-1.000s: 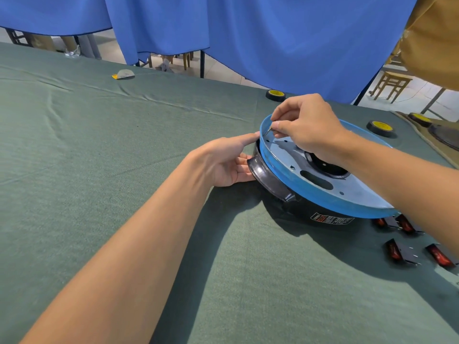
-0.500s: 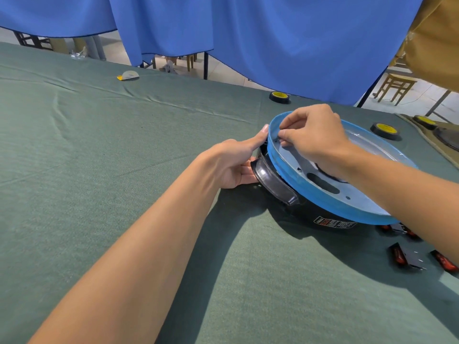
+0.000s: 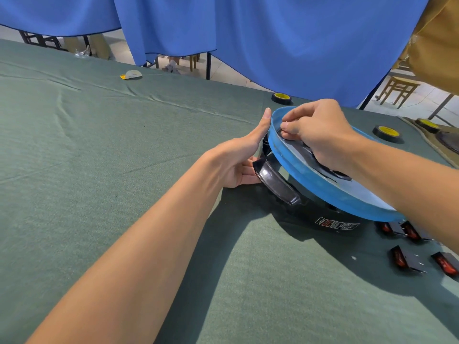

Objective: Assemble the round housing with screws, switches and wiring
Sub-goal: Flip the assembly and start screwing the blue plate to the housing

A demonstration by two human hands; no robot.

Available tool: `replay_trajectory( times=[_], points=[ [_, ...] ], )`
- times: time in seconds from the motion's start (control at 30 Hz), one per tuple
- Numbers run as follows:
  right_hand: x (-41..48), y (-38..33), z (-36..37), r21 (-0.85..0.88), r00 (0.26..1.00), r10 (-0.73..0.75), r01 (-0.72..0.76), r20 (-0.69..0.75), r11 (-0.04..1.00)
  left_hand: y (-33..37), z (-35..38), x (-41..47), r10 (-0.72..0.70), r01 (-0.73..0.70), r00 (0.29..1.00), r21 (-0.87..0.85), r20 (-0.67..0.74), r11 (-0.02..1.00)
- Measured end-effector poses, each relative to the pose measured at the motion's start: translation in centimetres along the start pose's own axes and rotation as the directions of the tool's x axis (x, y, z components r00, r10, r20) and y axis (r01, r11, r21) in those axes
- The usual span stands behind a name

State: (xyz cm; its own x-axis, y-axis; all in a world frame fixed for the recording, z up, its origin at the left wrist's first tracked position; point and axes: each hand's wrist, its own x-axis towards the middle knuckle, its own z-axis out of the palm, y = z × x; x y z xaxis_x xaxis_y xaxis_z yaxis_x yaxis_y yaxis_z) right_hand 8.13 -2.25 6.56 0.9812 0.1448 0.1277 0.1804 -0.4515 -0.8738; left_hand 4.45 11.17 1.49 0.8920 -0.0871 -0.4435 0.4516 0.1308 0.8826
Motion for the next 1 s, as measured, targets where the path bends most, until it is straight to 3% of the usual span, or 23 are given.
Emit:
replay_trajectory(
  times=[0.1, 0.17, 0.4, 0.7, 0.87, 1.0],
  points=[
    [-0.16, -0.14, 0.16, -0.278, 0.976, -0.212, 0.218, 0.051, 0.935, -0.07, -0.02, 0.11, 0.006, -0.005, 1.0, 0.018, -0.014, 1.0],
    [-0.19, -0.24, 0.15, -0.361, 0.955, -0.281, 0.297, 0.097, 0.884, -0.07, -0.07, 0.05, -0.005, 0.005, 1.0, 0.015, -0.016, 1.0],
    [-0.04, -0.38, -0.22, -0.413, 0.906, -0.368, 0.422, 0.207, 0.807, -0.21, -0.36, 0.07, -0.011, 0.013, 0.999, -0.041, 0.031, 0.999],
    [0.14, 0.35, -0.55, -0.387, 0.885, -0.393, 0.464, 0.25, 0.797, -0.13, -0.59, -0.13, -0.045, 0.051, 0.997, -0.09, 0.059, 0.995],
    [-0.18, 0.41, -0.19, -0.477, 0.738, -0.56, 0.673, 0.377, 0.566, -0.28, -0.57, -0.16, -0.028, 0.031, 0.999, -0.115, 0.032, 0.993],
    [0.54, -0.32, -0.63, -0.519, 0.68, -0.54, 0.731, 0.497, 0.443, -0.32, -0.58, -0.36, -0.016, 0.021, 0.999, -0.16, 0.03, 0.987]
  ],
)
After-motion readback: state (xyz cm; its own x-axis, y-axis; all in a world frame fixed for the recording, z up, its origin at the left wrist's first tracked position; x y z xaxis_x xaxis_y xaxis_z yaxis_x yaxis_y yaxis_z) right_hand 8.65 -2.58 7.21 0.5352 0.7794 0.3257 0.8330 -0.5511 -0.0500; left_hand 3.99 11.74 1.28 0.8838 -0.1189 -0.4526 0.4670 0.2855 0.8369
